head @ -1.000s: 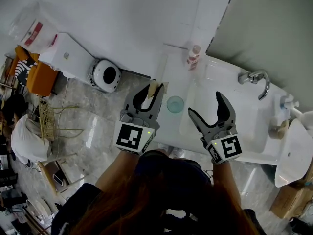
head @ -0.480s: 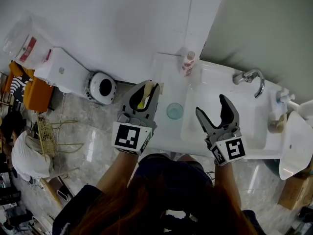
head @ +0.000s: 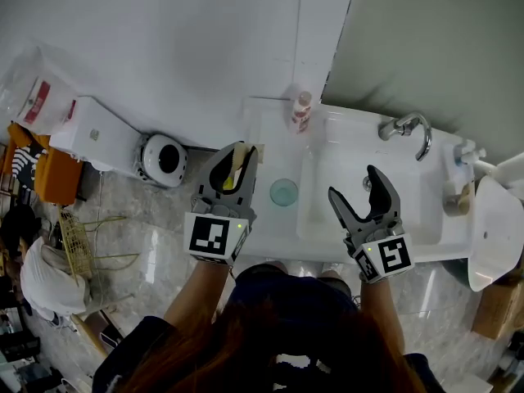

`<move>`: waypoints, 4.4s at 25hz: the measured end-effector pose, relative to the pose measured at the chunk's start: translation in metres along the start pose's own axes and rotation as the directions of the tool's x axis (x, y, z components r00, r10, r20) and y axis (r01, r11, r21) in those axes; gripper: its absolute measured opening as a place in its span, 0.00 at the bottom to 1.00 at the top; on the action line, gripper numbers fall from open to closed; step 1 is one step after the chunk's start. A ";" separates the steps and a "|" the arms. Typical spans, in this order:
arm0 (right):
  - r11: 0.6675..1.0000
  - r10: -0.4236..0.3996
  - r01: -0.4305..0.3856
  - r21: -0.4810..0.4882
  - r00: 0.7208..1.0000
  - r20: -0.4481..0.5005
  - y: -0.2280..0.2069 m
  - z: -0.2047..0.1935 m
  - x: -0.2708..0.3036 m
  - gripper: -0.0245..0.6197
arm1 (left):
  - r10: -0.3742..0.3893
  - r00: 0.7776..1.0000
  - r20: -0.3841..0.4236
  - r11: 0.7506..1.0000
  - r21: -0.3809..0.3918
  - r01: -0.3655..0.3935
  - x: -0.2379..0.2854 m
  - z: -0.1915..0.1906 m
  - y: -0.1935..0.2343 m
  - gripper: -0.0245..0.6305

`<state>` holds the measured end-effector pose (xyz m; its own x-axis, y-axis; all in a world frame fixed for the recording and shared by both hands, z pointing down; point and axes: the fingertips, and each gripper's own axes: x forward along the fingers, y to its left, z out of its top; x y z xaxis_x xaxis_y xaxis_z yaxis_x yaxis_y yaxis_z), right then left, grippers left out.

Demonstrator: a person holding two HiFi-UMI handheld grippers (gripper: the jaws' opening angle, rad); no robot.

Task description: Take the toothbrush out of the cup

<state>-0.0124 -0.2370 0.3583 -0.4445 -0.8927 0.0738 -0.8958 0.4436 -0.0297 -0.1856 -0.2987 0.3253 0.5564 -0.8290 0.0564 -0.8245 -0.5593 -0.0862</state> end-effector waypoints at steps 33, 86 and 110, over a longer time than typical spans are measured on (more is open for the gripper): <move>1.000 -0.010 0.010 0.002 0.997 0.071 -0.384 -0.007 -0.315 0.60 | 0.126 0.991 0.039 0.992 -0.008 -0.126 0.130 0.060 -0.430 0.17; 0.966 -0.245 0.259 0.004 0.919 -0.308 -0.514 -0.182 -0.286 0.45 | -0.206 0.975 -0.086 0.977 -0.071 0.201 0.257 -0.021 -0.550 0.17; 0.951 -0.305 0.307 -0.014 0.937 -0.171 -0.510 -0.109 -0.311 0.11 | -0.212 0.977 -0.037 0.977 -0.039 0.210 0.252 0.005 -0.556 0.17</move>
<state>0.5838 -0.1767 0.4589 -0.1420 -0.9582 0.2486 -0.9889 0.1487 0.0082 0.4133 -0.1968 0.3825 0.7143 -0.6912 0.1097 -0.6924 -0.7208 -0.0334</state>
